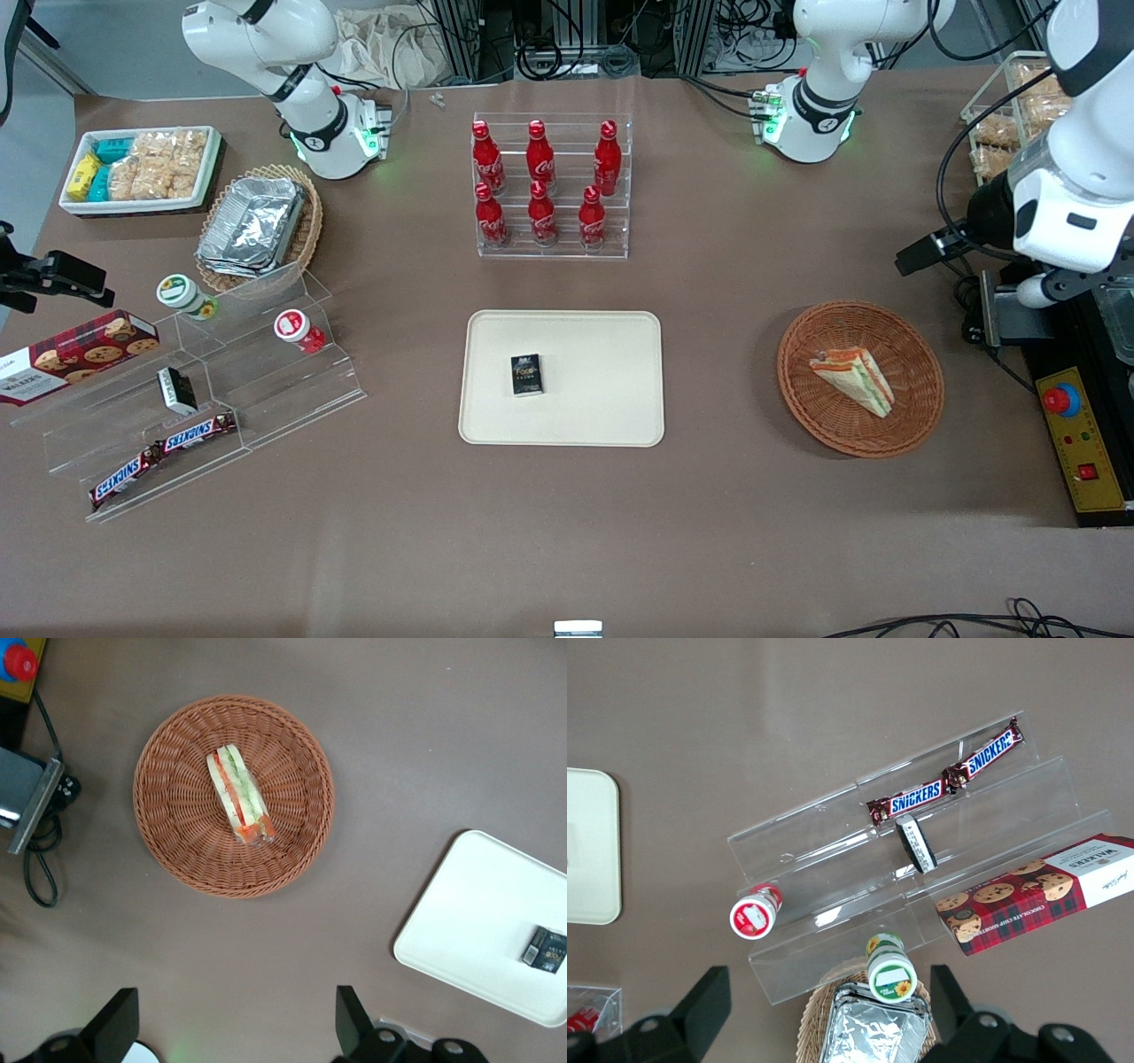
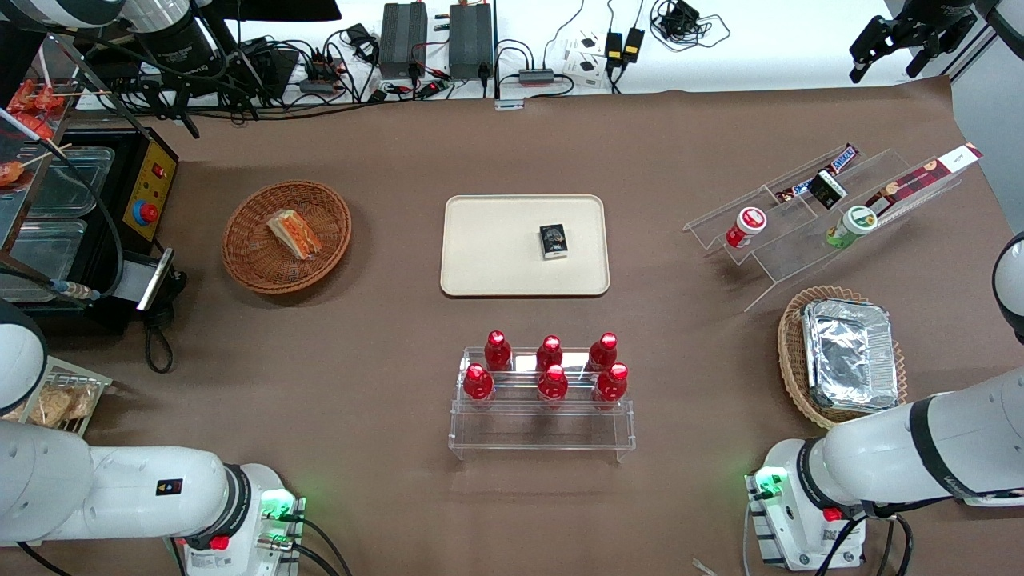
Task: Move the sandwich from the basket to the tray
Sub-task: 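Lower the open left gripper over the sandwich in the basket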
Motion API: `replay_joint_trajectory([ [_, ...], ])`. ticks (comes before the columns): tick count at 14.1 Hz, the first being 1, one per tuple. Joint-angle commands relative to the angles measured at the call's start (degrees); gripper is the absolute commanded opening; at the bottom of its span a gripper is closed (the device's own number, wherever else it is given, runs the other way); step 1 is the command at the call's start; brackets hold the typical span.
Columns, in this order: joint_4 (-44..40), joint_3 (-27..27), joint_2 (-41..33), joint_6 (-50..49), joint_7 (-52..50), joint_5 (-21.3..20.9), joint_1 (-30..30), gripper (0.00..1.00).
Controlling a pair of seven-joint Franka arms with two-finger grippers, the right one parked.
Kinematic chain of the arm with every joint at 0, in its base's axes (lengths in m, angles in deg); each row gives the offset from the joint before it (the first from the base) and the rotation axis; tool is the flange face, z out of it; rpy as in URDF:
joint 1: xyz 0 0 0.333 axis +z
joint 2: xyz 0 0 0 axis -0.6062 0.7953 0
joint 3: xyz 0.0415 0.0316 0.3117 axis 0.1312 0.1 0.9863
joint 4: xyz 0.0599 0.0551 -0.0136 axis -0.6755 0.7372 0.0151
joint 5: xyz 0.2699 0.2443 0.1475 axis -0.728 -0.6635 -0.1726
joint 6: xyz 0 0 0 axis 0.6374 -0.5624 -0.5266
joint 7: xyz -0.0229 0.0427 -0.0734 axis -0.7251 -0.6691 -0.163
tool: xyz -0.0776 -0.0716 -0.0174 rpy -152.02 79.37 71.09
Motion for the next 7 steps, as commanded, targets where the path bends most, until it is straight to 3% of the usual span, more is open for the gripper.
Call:
replay_joint_trajectory([
  [1,4.08,0.02,-0.64,3.53,-2.12,-0.77,0.39,1.0],
  [7,13.48,0.02,0.5,14.77,-9.06,-3.85,0.39,1.0],
])
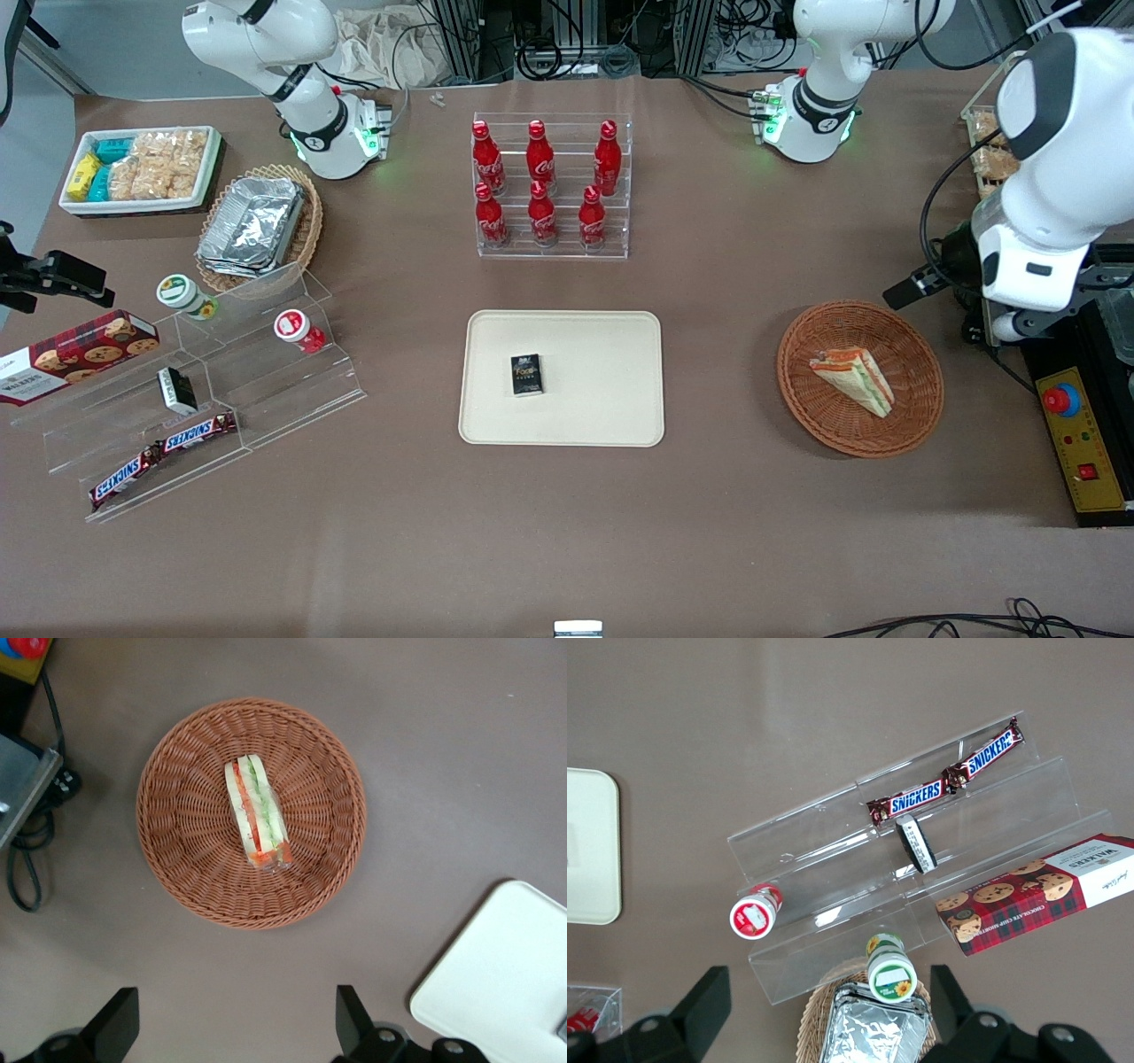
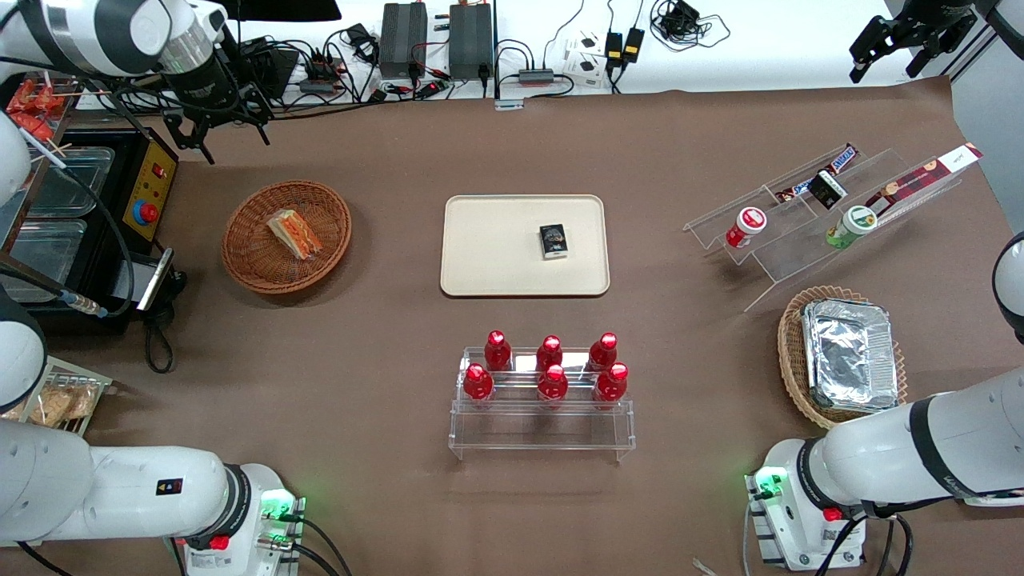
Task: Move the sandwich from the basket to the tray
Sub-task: 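Lower the open left gripper over the sandwich in the basket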
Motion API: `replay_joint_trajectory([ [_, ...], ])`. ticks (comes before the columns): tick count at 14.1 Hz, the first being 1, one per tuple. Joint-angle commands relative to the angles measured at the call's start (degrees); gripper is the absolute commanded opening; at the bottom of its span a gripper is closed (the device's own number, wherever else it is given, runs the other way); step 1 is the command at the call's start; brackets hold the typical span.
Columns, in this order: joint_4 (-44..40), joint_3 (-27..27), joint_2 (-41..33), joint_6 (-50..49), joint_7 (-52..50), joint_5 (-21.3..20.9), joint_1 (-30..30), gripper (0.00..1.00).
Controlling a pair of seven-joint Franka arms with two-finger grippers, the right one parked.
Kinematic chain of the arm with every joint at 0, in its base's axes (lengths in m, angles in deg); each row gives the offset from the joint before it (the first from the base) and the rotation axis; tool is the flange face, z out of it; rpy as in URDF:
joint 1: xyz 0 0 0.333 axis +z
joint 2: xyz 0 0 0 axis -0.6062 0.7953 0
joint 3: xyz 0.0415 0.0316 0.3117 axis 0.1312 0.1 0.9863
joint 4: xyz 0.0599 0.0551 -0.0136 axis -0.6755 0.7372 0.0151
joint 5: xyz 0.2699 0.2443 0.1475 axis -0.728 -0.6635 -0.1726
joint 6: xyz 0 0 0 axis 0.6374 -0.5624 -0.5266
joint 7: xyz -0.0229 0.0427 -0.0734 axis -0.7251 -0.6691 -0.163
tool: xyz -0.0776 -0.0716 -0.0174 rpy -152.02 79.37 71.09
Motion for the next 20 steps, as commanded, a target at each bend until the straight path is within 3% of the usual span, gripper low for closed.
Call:
replay_joint_trajectory([
  [1,4.2,-0.32,0.47,5.12,-3.06,-1.05,0.26,1.0],
  [11,6.5,-0.23,13.65,17.0,-12.37,-0.96,2.72,1.0],
  [20,10.01,0.21,19.11,27.01,-15.19,-1.05,2.8,1.0],
])
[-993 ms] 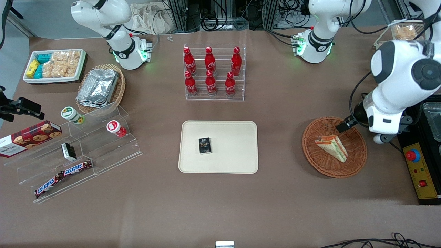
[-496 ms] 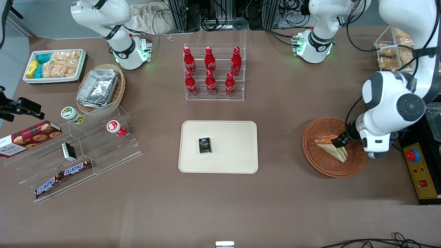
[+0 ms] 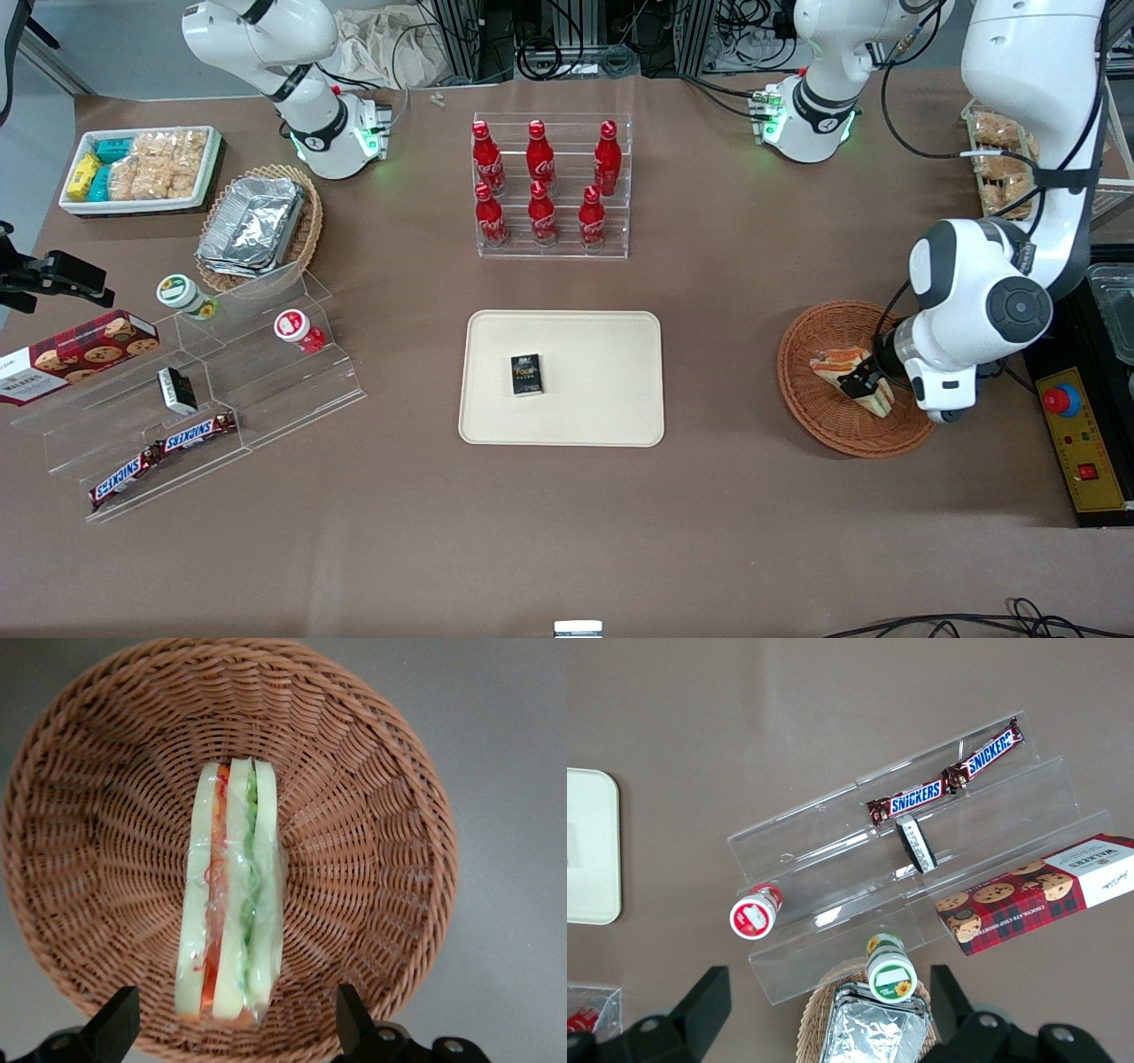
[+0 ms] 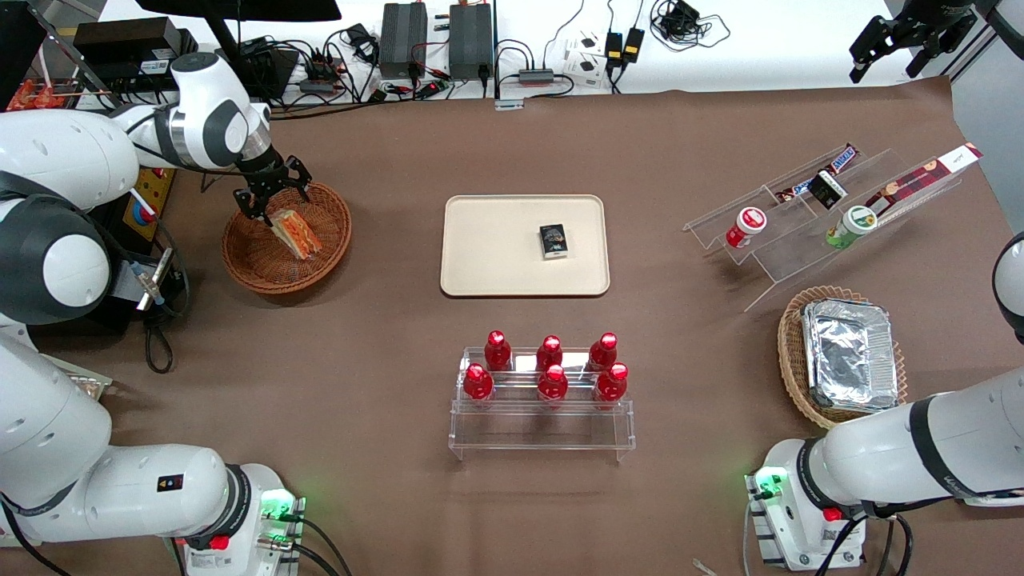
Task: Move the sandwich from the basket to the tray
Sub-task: 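Close the left gripper on the wrapped sandwich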
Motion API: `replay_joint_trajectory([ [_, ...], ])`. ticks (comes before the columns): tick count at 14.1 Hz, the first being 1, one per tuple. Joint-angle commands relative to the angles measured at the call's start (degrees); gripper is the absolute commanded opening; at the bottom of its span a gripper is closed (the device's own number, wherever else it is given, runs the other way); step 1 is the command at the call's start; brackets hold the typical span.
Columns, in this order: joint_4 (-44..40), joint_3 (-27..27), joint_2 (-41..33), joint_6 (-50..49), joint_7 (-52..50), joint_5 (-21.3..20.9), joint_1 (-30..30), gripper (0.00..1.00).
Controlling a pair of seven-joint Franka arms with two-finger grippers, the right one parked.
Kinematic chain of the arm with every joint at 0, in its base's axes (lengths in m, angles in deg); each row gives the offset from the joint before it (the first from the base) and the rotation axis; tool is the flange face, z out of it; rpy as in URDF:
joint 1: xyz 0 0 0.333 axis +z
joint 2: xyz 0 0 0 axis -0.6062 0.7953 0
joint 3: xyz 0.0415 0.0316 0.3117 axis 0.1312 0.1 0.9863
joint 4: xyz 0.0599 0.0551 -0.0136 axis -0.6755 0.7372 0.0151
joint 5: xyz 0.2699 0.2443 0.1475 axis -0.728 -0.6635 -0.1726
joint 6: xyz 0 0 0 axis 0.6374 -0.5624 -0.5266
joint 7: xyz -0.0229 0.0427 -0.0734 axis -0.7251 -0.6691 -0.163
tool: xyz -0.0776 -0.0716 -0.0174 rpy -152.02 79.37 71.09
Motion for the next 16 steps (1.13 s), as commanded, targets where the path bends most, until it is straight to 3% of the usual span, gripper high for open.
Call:
replay_joint_trajectory([
  [1,2.94,-0.2,0.44,4.6,-1.37,-0.92,0.29,1.0],
  [9,4.45,1.39,2.91,9.63,-1.37,-1.36,0.2,1.0],
  [10,4.18,1.39,3.17,9.71,-1.37,-1.28,0.2,0.93],
  [14,4.09,1.39,4.14,10.59,-1.37,-1.27,0.2,0.39],
  [16,4.09,1.39,4.14,10.68,-1.28,-1.27,0.29,0.2],
])
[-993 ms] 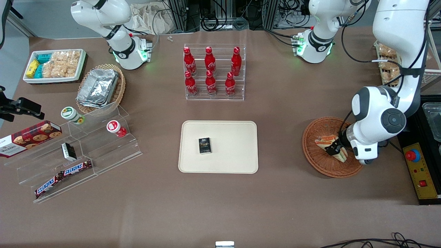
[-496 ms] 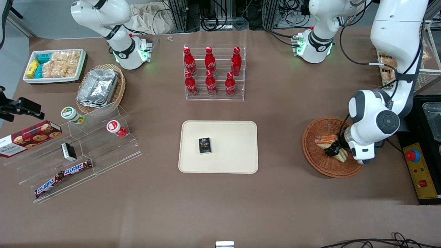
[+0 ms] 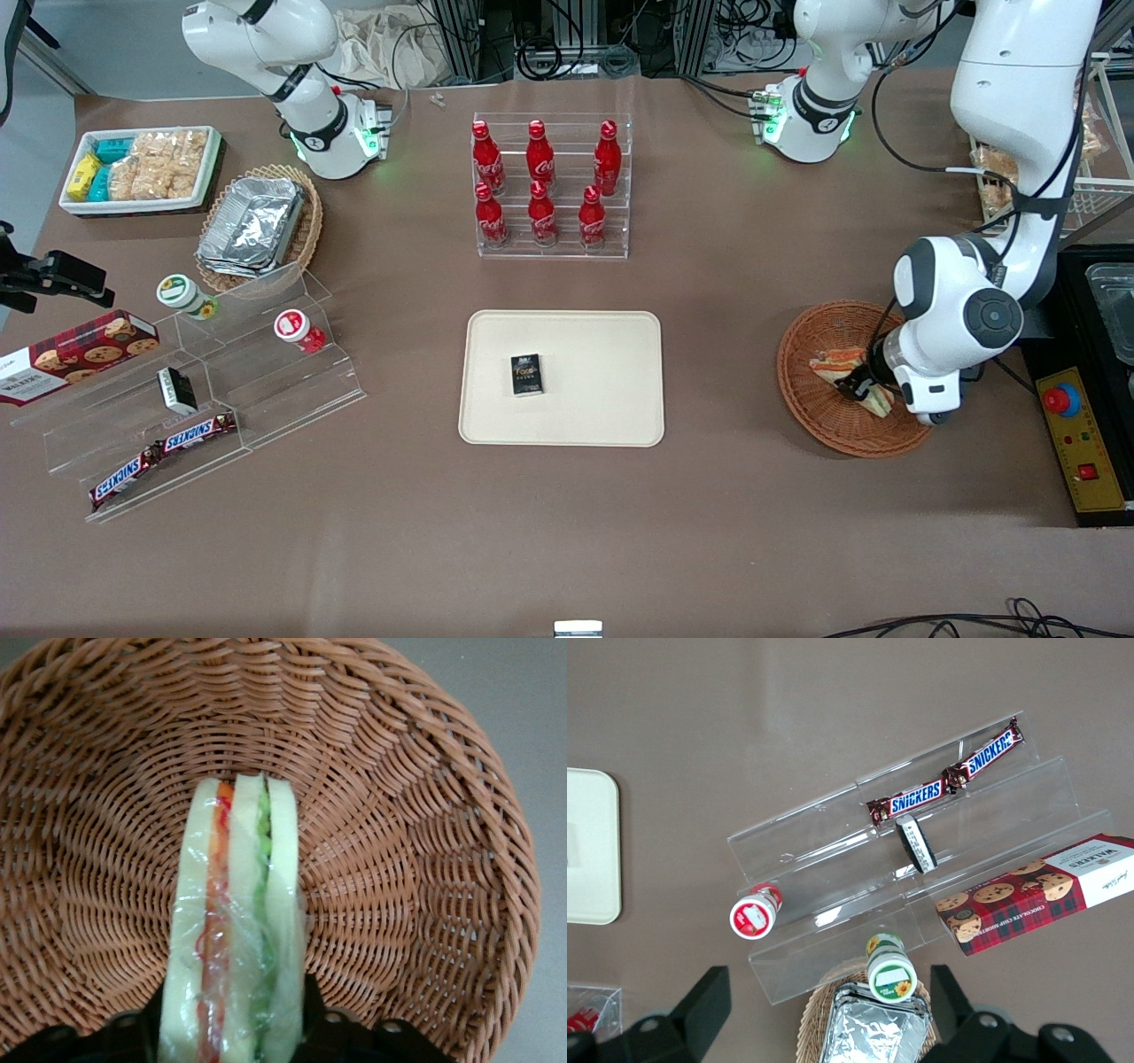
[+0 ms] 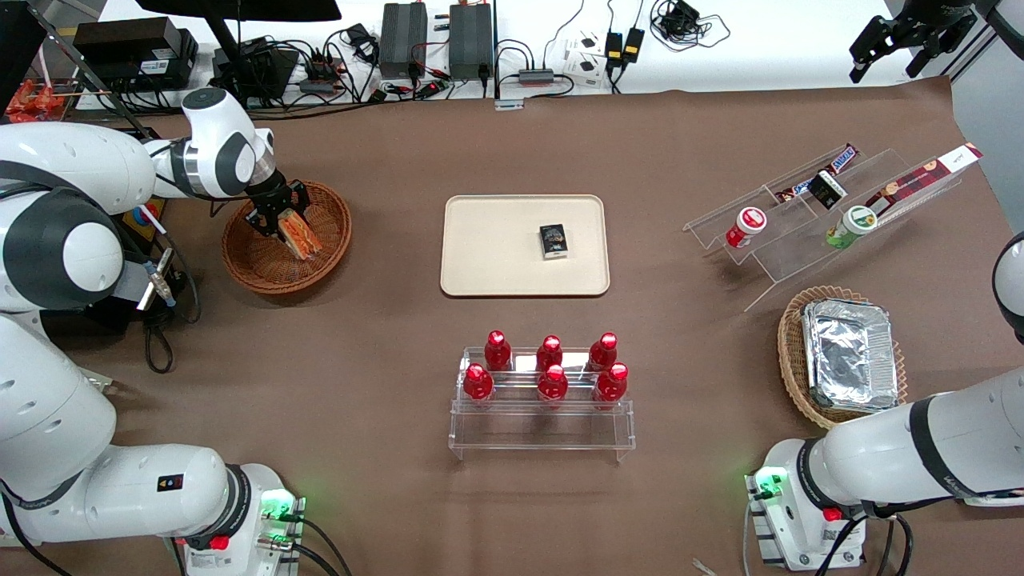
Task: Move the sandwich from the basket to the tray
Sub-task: 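Close the left gripper on the wrapped sandwich, then lift the sandwich up out of the basket with the left gripper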
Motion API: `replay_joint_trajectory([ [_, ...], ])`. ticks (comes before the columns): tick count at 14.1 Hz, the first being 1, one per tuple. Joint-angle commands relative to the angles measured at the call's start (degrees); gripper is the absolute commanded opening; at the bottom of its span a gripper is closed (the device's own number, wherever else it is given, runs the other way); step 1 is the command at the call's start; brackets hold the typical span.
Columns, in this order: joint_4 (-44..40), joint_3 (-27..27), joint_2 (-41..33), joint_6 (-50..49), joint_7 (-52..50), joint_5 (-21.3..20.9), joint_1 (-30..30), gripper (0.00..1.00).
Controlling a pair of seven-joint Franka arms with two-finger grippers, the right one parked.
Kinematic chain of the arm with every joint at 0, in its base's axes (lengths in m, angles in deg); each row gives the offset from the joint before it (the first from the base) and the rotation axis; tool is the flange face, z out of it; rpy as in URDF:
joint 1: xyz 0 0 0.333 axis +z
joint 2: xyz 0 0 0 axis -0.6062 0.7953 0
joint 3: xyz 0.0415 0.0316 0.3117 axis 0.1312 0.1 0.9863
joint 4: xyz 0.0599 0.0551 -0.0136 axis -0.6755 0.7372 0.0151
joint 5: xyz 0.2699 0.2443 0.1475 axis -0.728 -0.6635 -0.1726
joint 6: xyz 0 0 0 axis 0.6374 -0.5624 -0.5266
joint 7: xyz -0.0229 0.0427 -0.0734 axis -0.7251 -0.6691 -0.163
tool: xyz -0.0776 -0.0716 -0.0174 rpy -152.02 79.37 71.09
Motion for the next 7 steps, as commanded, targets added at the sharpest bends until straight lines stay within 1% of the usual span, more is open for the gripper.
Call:
replay_joint_trajectory([
  [1,0.64,-0.09,-0.41,1.53,-1.13,-1.36,0.22,0.14],
  [4,0.65,-0.18,-4.0,-1.26,-1.13,-1.27,0.14,0.11],
  [7,-2.42,-0.62,-9.45,-11.71,-0.61,-1.1,-0.39,0.1],
])
